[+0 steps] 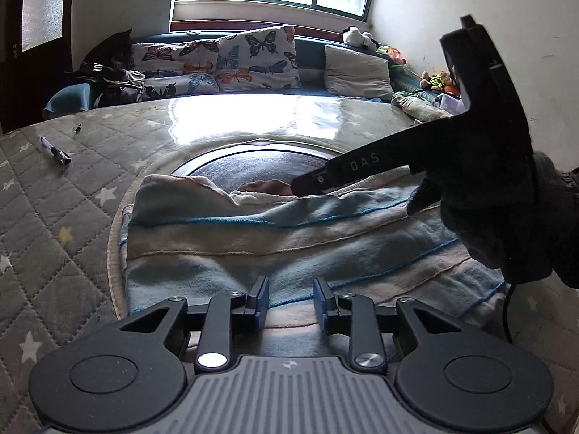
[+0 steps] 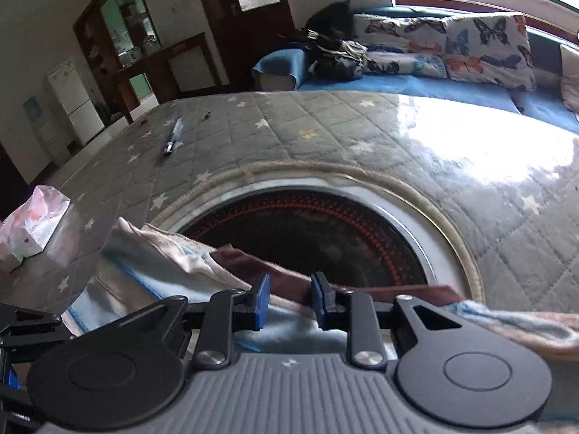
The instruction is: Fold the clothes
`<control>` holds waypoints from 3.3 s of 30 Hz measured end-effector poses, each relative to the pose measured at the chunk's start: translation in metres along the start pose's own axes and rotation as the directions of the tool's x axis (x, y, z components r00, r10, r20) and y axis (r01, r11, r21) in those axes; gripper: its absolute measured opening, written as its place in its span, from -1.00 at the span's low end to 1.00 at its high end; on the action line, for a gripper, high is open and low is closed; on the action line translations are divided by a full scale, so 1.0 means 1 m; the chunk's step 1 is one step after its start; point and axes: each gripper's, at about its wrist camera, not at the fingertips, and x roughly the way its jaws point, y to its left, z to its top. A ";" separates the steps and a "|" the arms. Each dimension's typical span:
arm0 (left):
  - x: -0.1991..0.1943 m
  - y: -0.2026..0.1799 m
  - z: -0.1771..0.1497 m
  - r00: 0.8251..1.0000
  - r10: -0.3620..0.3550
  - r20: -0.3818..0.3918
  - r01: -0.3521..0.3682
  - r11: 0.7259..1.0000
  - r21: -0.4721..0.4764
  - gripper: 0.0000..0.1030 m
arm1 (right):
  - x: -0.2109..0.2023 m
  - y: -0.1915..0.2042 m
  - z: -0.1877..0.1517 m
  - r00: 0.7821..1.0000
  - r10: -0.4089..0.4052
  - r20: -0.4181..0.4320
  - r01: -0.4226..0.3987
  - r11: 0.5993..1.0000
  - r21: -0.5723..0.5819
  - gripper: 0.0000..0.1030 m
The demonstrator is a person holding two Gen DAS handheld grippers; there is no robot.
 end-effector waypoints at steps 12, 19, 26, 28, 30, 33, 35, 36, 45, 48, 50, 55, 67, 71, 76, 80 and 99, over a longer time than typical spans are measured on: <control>-0.003 0.000 -0.005 1.000 -0.021 0.019 0.021 0.999 -0.035 -0.26 | 0.021 0.045 0.010 1.000 0.020 -0.005 -0.021 0.975 -0.221 -0.85; -0.002 0.005 -0.006 0.999 -0.040 0.021 0.041 0.998 -0.055 -0.26 | 0.031 0.049 0.012 1.000 -0.018 0.008 0.019 0.969 -0.247 -0.95; -0.011 0.007 -0.003 0.999 -0.024 0.043 0.027 0.998 -0.056 -0.25 | 0.023 0.054 0.011 0.996 0.078 -0.030 -0.083 0.971 -0.225 -0.82; -0.016 0.010 -0.003 0.998 -0.014 0.054 0.017 0.998 -0.063 -0.25 | 0.020 0.055 0.011 0.994 0.106 -0.041 -0.112 0.969 -0.218 -0.82; -0.019 0.013 -0.006 0.999 -0.004 0.053 0.008 0.997 -0.075 -0.25 | 0.018 0.057 0.011 0.990 0.133 -0.051 -0.141 0.967 -0.211 -0.82; -0.018 0.018 -0.012 0.999 -0.006 0.035 0.009 0.996 -0.091 -0.26 | 0.018 0.060 0.011 0.985 0.160 -0.067 -0.170 0.965 -0.200 -0.82; -0.017 0.019 -0.014 0.999 -0.010 0.032 0.013 0.995 -0.097 -0.26 | 0.027 0.062 0.012 0.987 0.141 -0.075 -0.152 0.970 -0.189 -0.83; -0.017 0.020 -0.015 0.999 -0.012 0.033 0.015 0.995 -0.103 -0.26 | 0.032 0.061 0.013 0.989 0.131 -0.074 -0.142 0.973 -0.180 -0.90; -0.018 0.023 0.011 0.999 -0.004 0.041 0.007 0.995 -0.097 -0.25 | 0.010 0.041 0.029 0.994 0.102 0.037 -0.098 0.990 -0.098 -0.74; -0.017 0.025 0.025 0.999 0.006 0.048 -0.001 0.996 -0.095 -0.25 | -0.009 0.029 0.028 0.996 0.072 0.047 -0.067 0.992 -0.109 -0.57; -0.009 0.033 0.037 0.999 0.014 0.052 -0.008 0.993 -0.116 -0.27 | -0.022 0.019 0.017 0.999 0.034 0.042 -0.028 0.992 -0.121 -0.47; 0.015 0.052 0.053 0.999 0.030 0.015 -0.027 0.985 -0.171 -0.29 | -0.047 -0.014 -0.011 0.998 -0.045 0.042 0.049 0.995 -0.083 -0.42; 0.027 0.049 0.054 0.995 0.098 0.000 -0.097 0.983 -0.156 -0.39 | -0.065 -0.080 -0.029 0.984 -0.153 0.089 0.144 0.985 0.100 -0.48; 0.024 0.024 0.063 0.998 0.054 0.021 -0.051 0.993 -0.103 -0.38 | -0.076 -0.074 -0.029 0.984 -0.151 0.098 0.146 0.988 0.055 -0.31; 0.046 0.007 0.060 1.000 0.022 -0.019 -0.024 0.996 -0.087 -0.32 | -0.074 -0.081 -0.035 0.980 -0.185 0.075 0.179 0.981 0.080 -0.31; 0.057 0.006 0.054 0.999 0.029 -0.036 -0.032 0.995 -0.094 -0.29 | -0.086 -0.089 -0.042 0.973 -0.209 0.096 0.199 0.974 0.104 -0.31; -0.002 -0.033 0.012 1.000 0.019 0.023 -0.019 1.000 -0.021 -0.06 | -0.134 -0.096 -0.070 0.959 -0.243 0.147 0.225 0.965 0.133 -0.31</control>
